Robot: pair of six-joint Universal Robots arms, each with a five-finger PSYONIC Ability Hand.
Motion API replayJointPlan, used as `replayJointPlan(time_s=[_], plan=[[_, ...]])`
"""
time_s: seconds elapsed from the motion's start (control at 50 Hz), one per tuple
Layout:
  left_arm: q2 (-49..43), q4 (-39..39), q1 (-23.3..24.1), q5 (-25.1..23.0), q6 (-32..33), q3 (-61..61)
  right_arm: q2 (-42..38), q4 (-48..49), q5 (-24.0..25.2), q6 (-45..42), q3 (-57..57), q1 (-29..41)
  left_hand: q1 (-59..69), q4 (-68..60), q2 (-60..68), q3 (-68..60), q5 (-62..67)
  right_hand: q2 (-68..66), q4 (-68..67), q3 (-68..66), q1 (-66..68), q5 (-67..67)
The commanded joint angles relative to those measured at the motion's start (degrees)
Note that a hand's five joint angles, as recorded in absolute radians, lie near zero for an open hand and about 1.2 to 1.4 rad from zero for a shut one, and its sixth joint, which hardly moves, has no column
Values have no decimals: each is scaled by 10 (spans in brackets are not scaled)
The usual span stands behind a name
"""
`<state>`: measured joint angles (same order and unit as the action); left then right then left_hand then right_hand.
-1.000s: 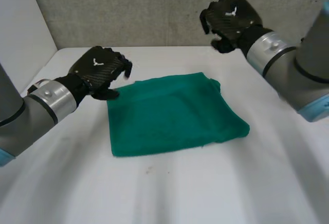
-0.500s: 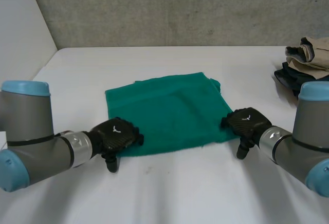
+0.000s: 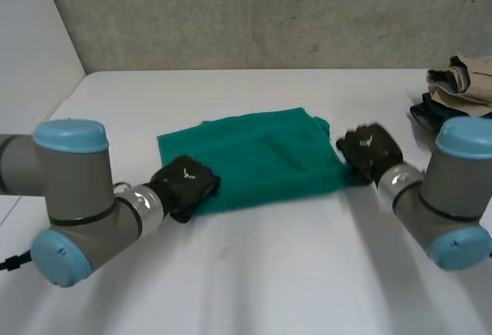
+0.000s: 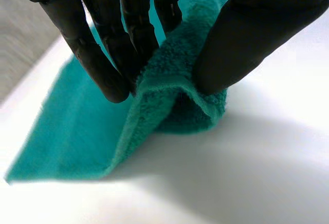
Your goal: Fold the laundry.
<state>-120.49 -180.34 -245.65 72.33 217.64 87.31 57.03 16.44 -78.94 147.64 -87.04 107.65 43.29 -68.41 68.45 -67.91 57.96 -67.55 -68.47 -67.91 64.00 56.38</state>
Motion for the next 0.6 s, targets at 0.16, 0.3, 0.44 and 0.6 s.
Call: replayJointPlan(time_s=[0.16, 0.3, 0.44, 0.6], plan=[[185, -71, 134, 92, -245, 45, -59, 60, 63, 57, 277, 84, 367, -116, 116, -121, 120, -125, -115, -121, 160, 136], [134, -91, 185, 137, -288, 28, -142, 83, 94, 144, 336, 121, 367, -116, 116, -121, 120, -125, -115, -121, 160, 136], [136, -99, 127, 179, -297, 34, -187, 63, 34, 150, 369, 124, -71, 323, -323, 318, -318, 375, 385, 379, -340, -364], [199, -98, -3, 153, -302, 44, -90, -33, -2, 177, 380, 89, -132, 384, -384, 378, -379, 575, 585, 579, -540, -564]])
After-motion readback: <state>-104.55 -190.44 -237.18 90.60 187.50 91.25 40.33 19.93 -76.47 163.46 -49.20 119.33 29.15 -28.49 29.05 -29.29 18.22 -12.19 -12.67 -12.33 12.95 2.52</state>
